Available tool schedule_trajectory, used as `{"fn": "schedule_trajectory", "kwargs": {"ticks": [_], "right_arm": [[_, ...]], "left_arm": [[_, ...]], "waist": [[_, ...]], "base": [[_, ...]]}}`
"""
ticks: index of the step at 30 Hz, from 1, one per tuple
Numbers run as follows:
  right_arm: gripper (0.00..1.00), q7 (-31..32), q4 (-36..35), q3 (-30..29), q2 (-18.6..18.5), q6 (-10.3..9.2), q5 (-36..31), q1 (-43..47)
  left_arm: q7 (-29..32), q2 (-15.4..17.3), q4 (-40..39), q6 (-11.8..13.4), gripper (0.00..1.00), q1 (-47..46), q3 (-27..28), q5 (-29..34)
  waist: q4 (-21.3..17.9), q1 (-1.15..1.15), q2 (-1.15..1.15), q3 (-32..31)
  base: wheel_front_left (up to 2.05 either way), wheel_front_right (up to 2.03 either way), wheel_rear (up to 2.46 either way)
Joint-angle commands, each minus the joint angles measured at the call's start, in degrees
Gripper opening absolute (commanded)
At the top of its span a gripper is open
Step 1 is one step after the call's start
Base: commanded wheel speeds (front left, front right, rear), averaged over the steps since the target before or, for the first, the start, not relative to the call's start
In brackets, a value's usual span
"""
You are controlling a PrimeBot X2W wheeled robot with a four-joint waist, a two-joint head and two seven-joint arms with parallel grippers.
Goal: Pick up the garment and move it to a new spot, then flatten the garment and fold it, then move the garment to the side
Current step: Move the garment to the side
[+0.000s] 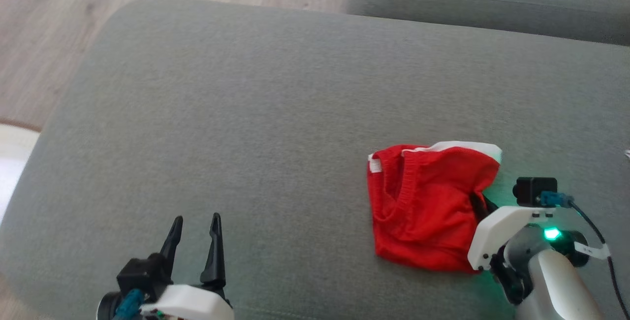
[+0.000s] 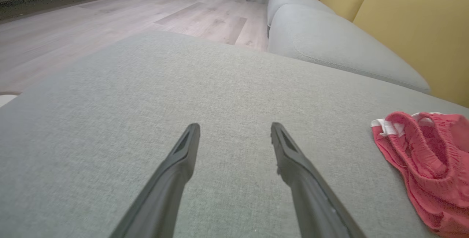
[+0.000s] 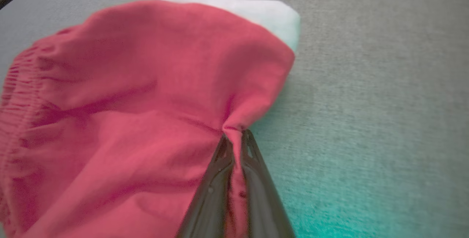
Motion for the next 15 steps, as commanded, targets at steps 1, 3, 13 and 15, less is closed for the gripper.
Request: {"fn": "schedule_trajectory", "kwargs": {"ticks": [1, 3, 13, 15], "right_arm": [[0.00, -0.48, -1.05, 1.53, -0.30, 0.20, -0.02, -1.83], [0.00, -1.06, -1.71, 1.33, -0.30, 0.20, -0.49, -2.37], [0.00, -0.19, -10.91, -2.25, -2.00, 0.20, -7.32, -2.68], [0.00, 0.61, -13.51, -2.50, -2.96, 0.20, -7.56, -2.75]], "left_arm": [[-0.79, 0.76, -1.62, -0.20, 1.00, -2.98, 1.85, 0.67], [-0.97, 0.96, -1.85, -0.32, 1.00, -2.95, 2.04, 0.73], [-0.94, 2.42, -4.53, 0.32, 1.00, -3.35, 2.68, 1.54], [-0.70, 2.66, -4.91, 0.37, 1.00, -3.95, 2.65, 1.82]], "waist": [[-1.54, 0.00, 0.00, -0.43], [-3.26, 0.00, 0.00, -0.54], [-17.65, 0.00, 0.00, 2.01], [-20.96, 0.00, 0.00, 3.06]], "base": [[0.00, 0.00, 0.00], [0.00, 0.00, 0.00], [0.00, 0.00, 0.00], [0.00, 0.00, 0.00]]}}
